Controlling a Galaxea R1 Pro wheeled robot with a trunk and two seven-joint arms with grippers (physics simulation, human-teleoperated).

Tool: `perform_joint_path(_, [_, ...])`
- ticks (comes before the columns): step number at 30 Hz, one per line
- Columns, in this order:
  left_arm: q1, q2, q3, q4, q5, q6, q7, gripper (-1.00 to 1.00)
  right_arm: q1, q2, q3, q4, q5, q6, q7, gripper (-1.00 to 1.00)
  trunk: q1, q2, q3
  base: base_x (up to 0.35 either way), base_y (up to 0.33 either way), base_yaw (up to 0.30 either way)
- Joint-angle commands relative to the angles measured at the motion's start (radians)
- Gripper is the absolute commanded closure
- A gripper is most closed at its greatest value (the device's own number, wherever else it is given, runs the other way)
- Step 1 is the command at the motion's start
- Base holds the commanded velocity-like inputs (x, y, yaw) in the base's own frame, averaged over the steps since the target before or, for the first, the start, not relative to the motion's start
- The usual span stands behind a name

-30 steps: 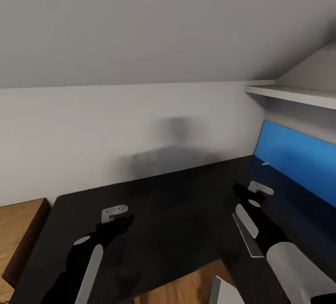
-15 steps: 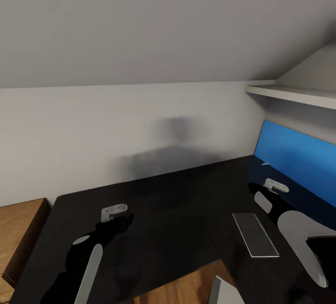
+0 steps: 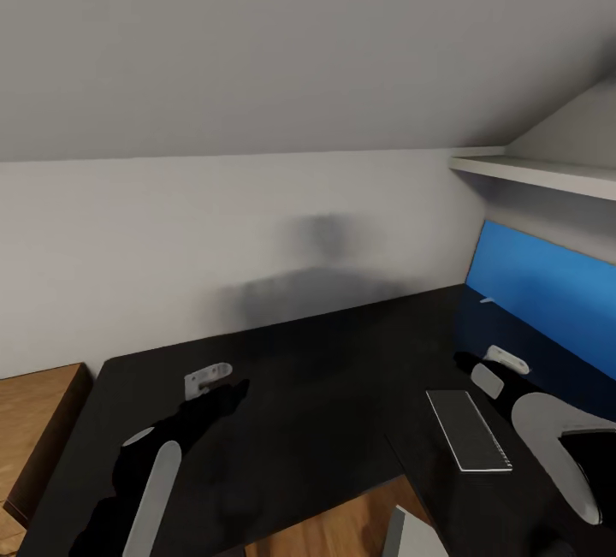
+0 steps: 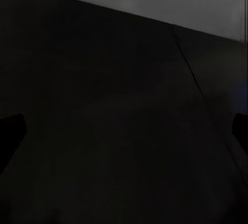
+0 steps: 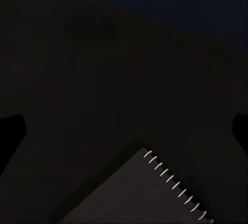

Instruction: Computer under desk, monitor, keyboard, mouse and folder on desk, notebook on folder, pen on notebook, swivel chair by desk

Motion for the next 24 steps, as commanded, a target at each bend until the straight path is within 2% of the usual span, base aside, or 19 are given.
perform_joint_path(1, [-0.001, 0.0, 0.001, -0.002, 0.016, 0.005, 0.008, -1.0, 0.0, 0.0, 0.009, 0.001, -0.008, 0.005, 0.001, -1.0, 0.0, -0.001, -0.001, 0.0, 0.0, 0.0])
perform_joint_path(13, [-0.001, 0.002, 0.003, -0.002, 0.035, 0.004, 0.008, -1.0, 0.0, 0.006, 0.005, 0.009, -0.015, 0.033, 0.022, -1.0, 0.0, -0.001, -0.004, 0.0, 0.0, 0.0])
perform_joint_path(16, [-0.001, 0.003, 0.002, -0.002, 0.035, 0.004, 0.008, -1.0, 0.0, 0.004, 0.003, 0.01, -0.05, 0.034, 0.022, -1.0, 0.0, -0.001, -0.008, 0.0, 0.0, 0.0])
perform_joint_path(22, [-0.001, 0.003, 0.002, -0.002, 0.035, 0.004, 0.008, -1.0, 0.0, 0.003, 0.003, 0.01, -0.066, 0.034, 0.022, -1.0, 0.0, -0.001, -0.015, 0.0, 0.0, 0.0])
perform_joint_path(24, [-0.001, 0.003, 0.002, -0.002, 0.035, 0.004, 0.008, -1.0, 0.0, 0.002, 0.003, 0.01, -0.068, 0.034, 0.022, -1.0, 0.008, -0.015, -0.023, 0.0, 0.0, 0.0])
